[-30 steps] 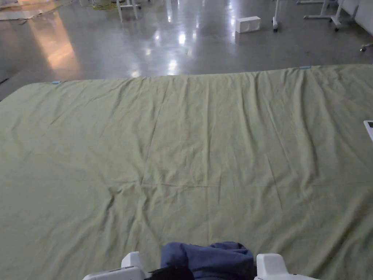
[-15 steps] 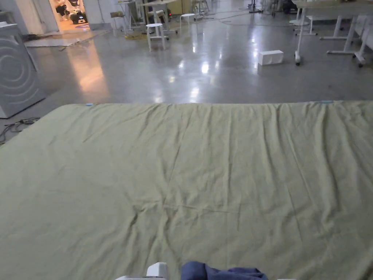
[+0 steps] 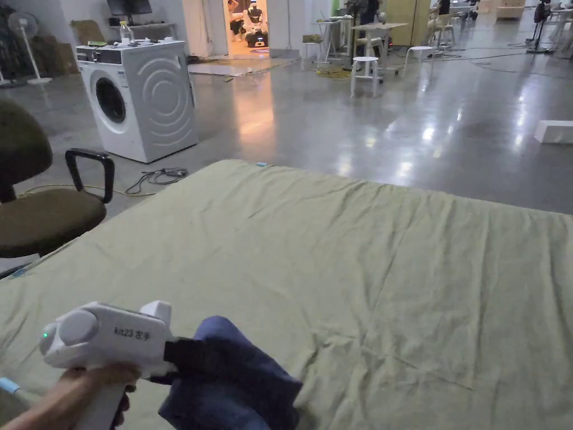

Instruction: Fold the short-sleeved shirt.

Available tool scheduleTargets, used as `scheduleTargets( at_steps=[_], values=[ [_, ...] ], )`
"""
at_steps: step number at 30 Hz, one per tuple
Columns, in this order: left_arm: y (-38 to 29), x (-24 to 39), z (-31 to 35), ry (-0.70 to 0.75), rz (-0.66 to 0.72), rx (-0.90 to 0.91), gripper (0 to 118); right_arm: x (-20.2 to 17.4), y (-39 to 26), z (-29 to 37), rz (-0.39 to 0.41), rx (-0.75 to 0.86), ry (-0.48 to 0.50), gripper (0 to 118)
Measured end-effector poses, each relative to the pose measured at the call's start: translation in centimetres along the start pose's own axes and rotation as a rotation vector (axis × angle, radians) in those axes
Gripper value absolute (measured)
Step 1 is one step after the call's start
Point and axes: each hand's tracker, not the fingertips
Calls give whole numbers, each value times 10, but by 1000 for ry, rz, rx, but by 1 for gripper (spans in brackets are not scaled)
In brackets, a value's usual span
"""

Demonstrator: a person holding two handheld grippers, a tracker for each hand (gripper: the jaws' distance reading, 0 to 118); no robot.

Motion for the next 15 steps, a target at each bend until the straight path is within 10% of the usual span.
scheduleTargets(
  at_steps=[5, 7, 12, 15],
  values=[
    [31, -58, -26, 185, 75, -35, 32, 7, -12, 17, -299, 67, 163, 0],
    [30, -65, -50, 268, 97, -70, 38, 7, -8, 17, -319, 71, 126, 0],
    [8, -67, -76, 511, -92, -145, 94, 14, 0, 24, -314, 103, 51, 0],
    [6, -51, -45, 557, -137, -110, 98, 19, 0, 36, -294, 136, 44, 0]
  ],
)
